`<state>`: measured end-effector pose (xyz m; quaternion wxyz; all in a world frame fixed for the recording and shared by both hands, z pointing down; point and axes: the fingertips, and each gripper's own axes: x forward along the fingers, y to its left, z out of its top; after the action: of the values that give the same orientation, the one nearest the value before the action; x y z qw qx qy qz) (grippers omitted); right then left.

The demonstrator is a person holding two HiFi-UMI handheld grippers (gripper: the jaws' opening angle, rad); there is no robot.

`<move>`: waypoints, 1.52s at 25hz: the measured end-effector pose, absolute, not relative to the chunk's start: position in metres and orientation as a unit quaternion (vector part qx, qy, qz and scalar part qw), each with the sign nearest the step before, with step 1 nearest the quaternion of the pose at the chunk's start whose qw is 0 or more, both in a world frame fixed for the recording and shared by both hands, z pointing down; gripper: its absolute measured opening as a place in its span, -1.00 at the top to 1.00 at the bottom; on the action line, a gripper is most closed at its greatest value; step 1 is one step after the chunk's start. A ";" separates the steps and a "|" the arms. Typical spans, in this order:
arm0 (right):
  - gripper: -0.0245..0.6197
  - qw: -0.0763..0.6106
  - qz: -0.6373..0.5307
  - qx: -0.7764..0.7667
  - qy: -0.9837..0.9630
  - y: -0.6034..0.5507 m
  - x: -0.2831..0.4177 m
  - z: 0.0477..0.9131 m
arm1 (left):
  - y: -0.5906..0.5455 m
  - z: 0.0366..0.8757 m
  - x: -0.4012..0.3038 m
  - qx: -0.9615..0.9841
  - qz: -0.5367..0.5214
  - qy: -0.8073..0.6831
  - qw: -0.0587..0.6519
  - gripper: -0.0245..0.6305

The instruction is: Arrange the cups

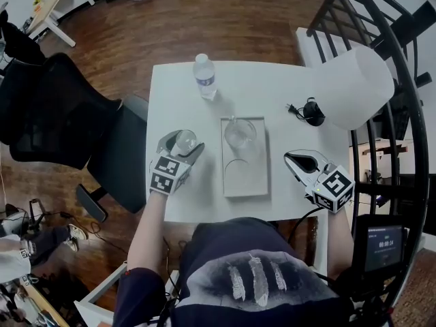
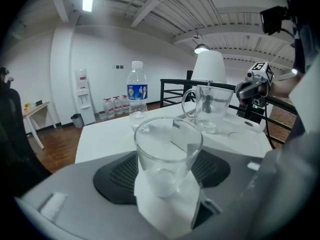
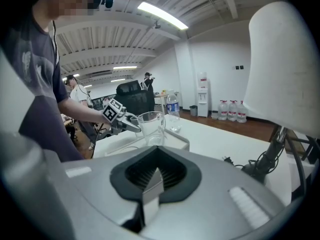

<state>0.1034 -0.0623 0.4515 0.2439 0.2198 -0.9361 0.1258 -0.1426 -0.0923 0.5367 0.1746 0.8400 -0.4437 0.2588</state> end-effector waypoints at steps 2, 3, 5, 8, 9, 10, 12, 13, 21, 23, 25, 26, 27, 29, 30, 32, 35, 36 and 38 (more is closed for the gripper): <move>0.91 0.244 0.124 0.217 -0.937 -0.062 0.100 0.450 | -0.093 0.536 -0.143 0.839 0.259 -0.448 0.166 0.07; 0.92 0.244 0.124 0.216 -0.937 -0.063 0.099 0.450 | -0.094 0.536 -0.143 0.840 0.259 -0.448 0.164 0.07; 0.91 0.244 0.124 0.216 -0.937 -0.064 0.099 0.450 | -0.095 0.537 -0.142 0.842 0.259 -0.446 0.160 0.07; 0.92 0.245 0.124 0.217 -0.937 -0.064 0.099 0.450 | -0.095 0.537 -0.142 0.844 0.260 -0.442 0.158 0.08; 0.92 0.245 0.124 0.217 -0.937 -0.064 0.098 0.450 | -0.095 0.536 -0.142 0.844 0.260 -0.442 0.157 0.08; 0.92 0.245 0.124 0.216 -0.937 -0.064 0.098 0.450 | -0.095 0.536 -0.142 0.844 0.261 -0.442 0.157 0.08; 0.92 0.245 0.124 0.216 -0.937 -0.064 0.097 0.451 | -0.094 0.537 -0.142 0.844 0.262 -0.440 0.157 0.08; 0.92 0.244 0.124 0.216 -0.937 -0.064 0.097 0.451 | -0.094 0.537 -0.142 0.844 0.263 -0.439 0.157 0.08; 0.92 0.237 0.122 0.219 -0.939 -0.063 0.098 0.447 | -0.073 0.521 -0.154 0.843 0.253 -0.443 0.168 0.08; 0.92 0.234 0.122 0.221 -0.939 -0.062 0.100 0.446 | -0.066 0.502 -0.153 0.850 0.243 -0.439 0.160 0.08; 0.92 0.231 0.122 0.223 -0.939 -0.062 0.102 0.445 | -0.058 0.479 -0.146 0.861 0.246 -0.422 0.137 0.08; 0.92 0.229 0.122 0.225 -0.939 -0.062 0.104 0.444 | -0.054 0.467 -0.139 0.868 0.249 -0.412 0.124 0.08; 0.91 0.228 0.122 0.226 -0.939 -0.061 0.105 0.444 | -0.050 0.455 -0.132 0.875 0.248 -0.401 0.114 0.08; 0.92 0.226 0.122 0.230 -0.939 -0.060 0.108 0.444 | -0.043 0.432 -0.114 0.889 0.233 -0.380 0.102 0.08; 0.92 0.224 0.122 0.232 -0.939 -0.060 0.110 0.444 | -0.040 0.421 -0.104 0.896 0.224 -0.370 0.099 0.08; 0.92 0.220 0.122 0.235 -0.939 -0.058 0.111 0.443 | -0.036 0.403 -0.082 0.911 0.211 -0.343 0.090 0.08; 0.92 0.216 0.124 0.238 -0.939 -0.055 0.113 0.444 | -0.027 0.392 -0.049 0.931 0.208 -0.290 0.073 0.08; 0.91 0.215 0.124 0.240 -0.939 -0.055 0.114 0.445 | -0.023 0.394 -0.038 0.936 0.211 -0.272 0.070 0.08; 0.92 0.215 0.124 0.244 -0.937 -0.053 0.118 0.446 | -0.017 0.404 -0.021 0.942 0.223 -0.243 0.066 0.08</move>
<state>0.1180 -0.0532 0.4462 0.2146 0.2443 -0.9375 0.1240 -0.0207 -0.0175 0.4036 0.0662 0.9418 -0.2431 0.2227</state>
